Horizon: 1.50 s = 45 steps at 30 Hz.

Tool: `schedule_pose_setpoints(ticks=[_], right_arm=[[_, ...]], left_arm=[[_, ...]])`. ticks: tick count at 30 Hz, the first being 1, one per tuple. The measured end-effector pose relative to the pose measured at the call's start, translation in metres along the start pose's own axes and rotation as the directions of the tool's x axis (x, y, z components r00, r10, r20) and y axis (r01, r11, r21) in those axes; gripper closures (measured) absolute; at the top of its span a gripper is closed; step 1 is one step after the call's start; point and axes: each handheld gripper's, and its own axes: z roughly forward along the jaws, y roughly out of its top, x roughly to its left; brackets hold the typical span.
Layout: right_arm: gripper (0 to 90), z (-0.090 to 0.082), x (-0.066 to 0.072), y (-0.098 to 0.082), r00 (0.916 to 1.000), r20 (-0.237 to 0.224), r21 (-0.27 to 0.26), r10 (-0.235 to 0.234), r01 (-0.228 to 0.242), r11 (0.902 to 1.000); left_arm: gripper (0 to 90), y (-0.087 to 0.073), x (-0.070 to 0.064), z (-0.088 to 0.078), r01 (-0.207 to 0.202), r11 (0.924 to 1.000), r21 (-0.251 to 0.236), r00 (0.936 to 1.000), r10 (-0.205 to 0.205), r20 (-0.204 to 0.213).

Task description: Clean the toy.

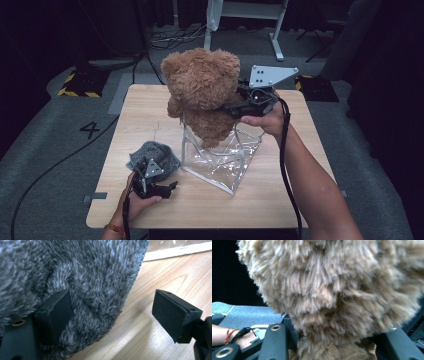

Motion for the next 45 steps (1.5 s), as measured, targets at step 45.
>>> schedule_pose_setpoints(ticks=[45], right_arm=[[45.3,-0.012,-0.029,-0.059,0.9818,0.111,0.093,0.154,-0.165,0.9820]], left_arm=[[16.7,0.001,-0.001,0.001,-0.012,0.9999,0.011,0.9999,0.012,-0.002]])
